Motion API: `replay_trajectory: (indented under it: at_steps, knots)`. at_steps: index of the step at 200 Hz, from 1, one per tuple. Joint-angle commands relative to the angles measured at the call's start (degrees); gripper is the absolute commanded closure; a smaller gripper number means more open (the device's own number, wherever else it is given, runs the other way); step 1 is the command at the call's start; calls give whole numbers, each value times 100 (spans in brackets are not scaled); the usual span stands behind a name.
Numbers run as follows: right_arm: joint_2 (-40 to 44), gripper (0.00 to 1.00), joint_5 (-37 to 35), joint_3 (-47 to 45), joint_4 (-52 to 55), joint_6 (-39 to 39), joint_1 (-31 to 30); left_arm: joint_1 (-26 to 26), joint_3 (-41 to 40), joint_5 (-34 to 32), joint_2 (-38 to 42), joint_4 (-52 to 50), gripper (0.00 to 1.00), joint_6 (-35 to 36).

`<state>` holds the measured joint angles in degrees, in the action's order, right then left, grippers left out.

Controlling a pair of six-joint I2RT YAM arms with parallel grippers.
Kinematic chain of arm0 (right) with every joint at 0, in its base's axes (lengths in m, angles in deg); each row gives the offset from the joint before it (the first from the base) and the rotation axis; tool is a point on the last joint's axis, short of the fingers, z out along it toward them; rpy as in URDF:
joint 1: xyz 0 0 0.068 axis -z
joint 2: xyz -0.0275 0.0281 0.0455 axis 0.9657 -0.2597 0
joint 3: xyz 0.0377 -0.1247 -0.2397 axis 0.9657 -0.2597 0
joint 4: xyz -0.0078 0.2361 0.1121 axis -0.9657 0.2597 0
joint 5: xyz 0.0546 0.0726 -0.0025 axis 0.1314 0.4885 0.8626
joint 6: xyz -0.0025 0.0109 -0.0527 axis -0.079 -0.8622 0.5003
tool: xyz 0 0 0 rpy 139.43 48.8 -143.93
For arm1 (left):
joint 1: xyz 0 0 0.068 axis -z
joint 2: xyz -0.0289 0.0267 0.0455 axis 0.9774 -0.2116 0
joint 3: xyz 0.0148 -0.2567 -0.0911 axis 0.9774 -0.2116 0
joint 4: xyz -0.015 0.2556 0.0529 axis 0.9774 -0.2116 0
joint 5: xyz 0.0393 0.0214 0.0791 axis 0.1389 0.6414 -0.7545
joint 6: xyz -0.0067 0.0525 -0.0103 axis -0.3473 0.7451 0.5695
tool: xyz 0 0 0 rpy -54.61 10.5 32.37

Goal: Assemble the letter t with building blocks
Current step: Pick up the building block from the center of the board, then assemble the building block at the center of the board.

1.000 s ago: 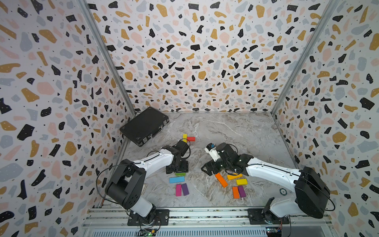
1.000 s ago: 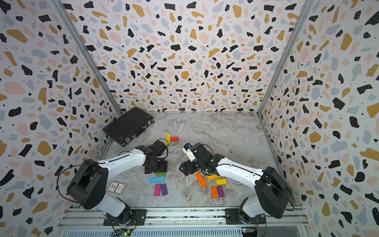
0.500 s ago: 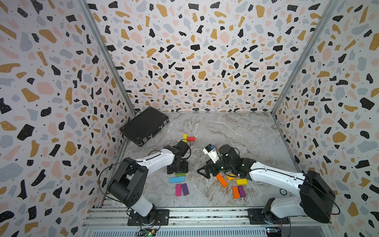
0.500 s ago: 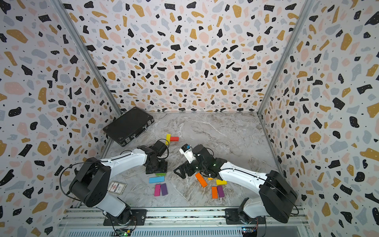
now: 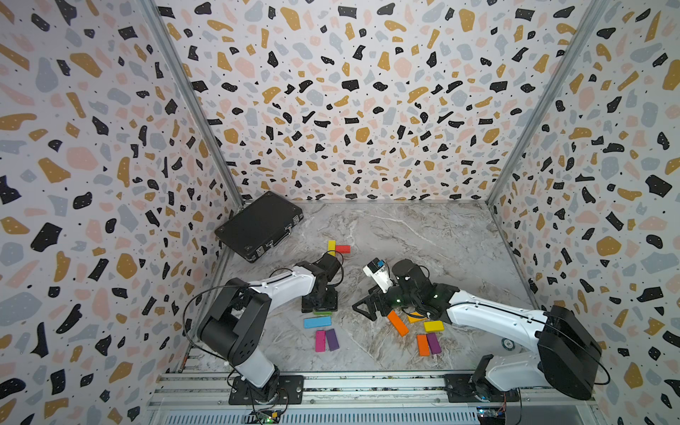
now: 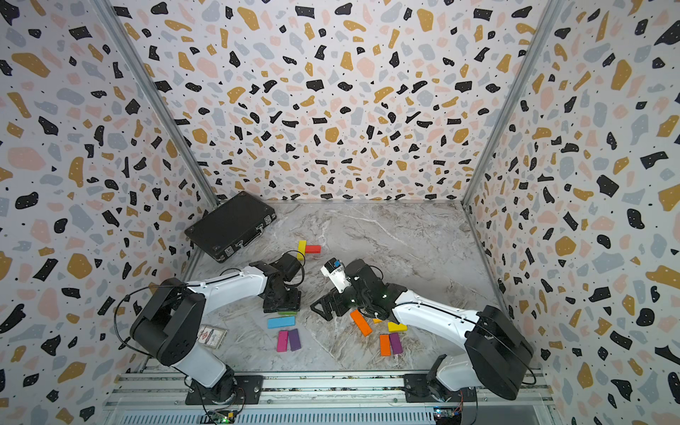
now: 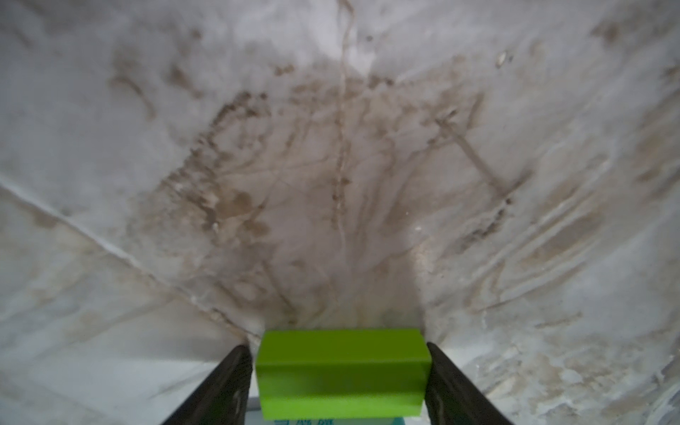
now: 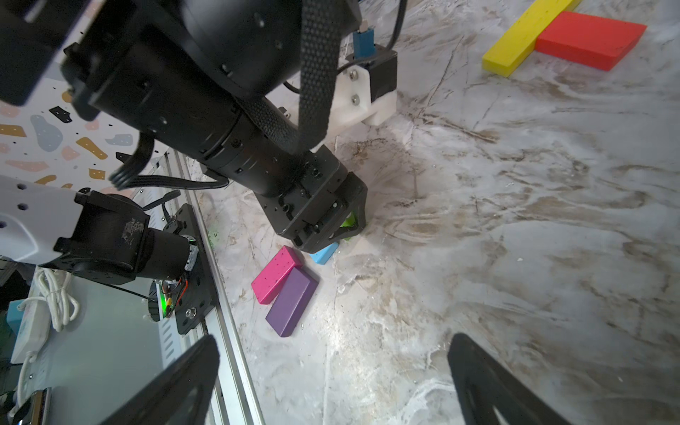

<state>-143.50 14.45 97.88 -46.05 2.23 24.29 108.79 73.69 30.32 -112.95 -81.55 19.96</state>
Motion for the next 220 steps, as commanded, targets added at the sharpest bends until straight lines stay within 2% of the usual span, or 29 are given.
replay_trajectory:
  at_steps: [1, 31, 88, 127, 145, 179, 220]
  knots:
    - [41, 0, 9, 108, 72, 82, -8, 55, 9, -80, 62, -120, 27, 28]
    - [-13, 0, 44, 121, 47, 70, -7, 63, 18, -104, 40, -138, 31, 21]
    - [14, 0, -9, 166, 133, 182, -8, 58, 135, -73, 38, -221, 49, 92]
    - [-119, 0, -94, 567, 491, 434, -13, 17, 454, -104, 67, -533, 50, 327]
    - [-255, 0, -88, 853, 782, 612, -4, -181, 733, -95, 56, -750, 53, 577]
    - [-699, 0, 262, 1441, 874, 693, 176, -868, 1325, 9, -90, -1043, 55, 1195]
    - [-1206, 0, 680, 2080, 846, 681, 625, -1471, 2344, 192, -796, -1169, 55, 1941]
